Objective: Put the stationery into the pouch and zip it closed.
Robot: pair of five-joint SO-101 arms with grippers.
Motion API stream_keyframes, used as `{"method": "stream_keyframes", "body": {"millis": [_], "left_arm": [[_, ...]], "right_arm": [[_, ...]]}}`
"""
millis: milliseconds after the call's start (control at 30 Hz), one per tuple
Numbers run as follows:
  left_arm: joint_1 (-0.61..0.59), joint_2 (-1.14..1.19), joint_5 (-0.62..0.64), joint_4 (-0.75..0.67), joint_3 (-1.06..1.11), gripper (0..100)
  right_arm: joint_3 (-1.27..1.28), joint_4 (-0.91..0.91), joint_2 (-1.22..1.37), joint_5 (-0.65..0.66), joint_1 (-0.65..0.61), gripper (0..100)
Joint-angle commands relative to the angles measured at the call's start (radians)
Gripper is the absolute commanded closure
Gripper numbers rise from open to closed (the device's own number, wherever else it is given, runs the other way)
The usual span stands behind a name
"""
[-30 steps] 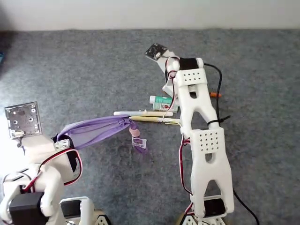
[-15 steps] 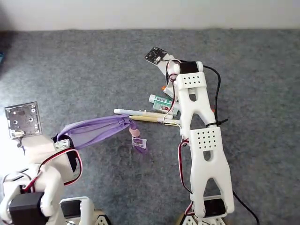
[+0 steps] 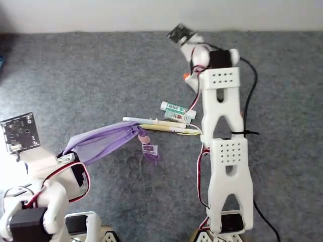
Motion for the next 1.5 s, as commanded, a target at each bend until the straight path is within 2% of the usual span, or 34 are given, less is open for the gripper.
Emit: {"method": "stream_keyframes", "body": {"millis": [0, 300, 467, 600, 767, 933, 1100, 1300, 1467], "left_arm": [[-0.006, 0.011, 0.021, 0.005, -0.048, 99], [-0.008, 0.011, 0.021, 0.008, -0.047, 99], [-0.008, 0.011, 0.021, 0.008, -0.045, 99], [-0.006, 0.009, 0.021, 0.008, -0.077, 99], [-0.003, 0.011, 0.023, 0.006, -0.113, 99], [-0.005, 0.018, 0.023, -0.012, -0.117, 99], [-0.006, 0.123, 0.055, -0.014, -0.216, 99], [-0.006, 0.285, 0.130, -0.018, -0.259, 99], [-0.006, 0.321, 0.143, -0.020, -0.260, 99]], "right_arm": [[0.094, 0.047, -0.237, -0.057, -0.001, 99.1], [0.735, 0.044, -0.877, -0.232, -0.082, 99.1], [1.003, 0.042, -1.211, -0.336, -0.189, 99.1], [1.109, 0.041, -1.425, -0.405, -0.314, 99.1], [1.129, 0.039, -1.583, -0.562, -0.479, 99.1], [1.129, -0.015, -1.627, -0.681, -0.547, 99.1], [1.132, -0.225, -1.623, -0.686, -0.601, 99.1], [1.306, -0.619, -1.609, -0.686, -0.633, 99.1], [1.468, -0.946, -1.607, -0.684, -0.664, 99.1]]}}
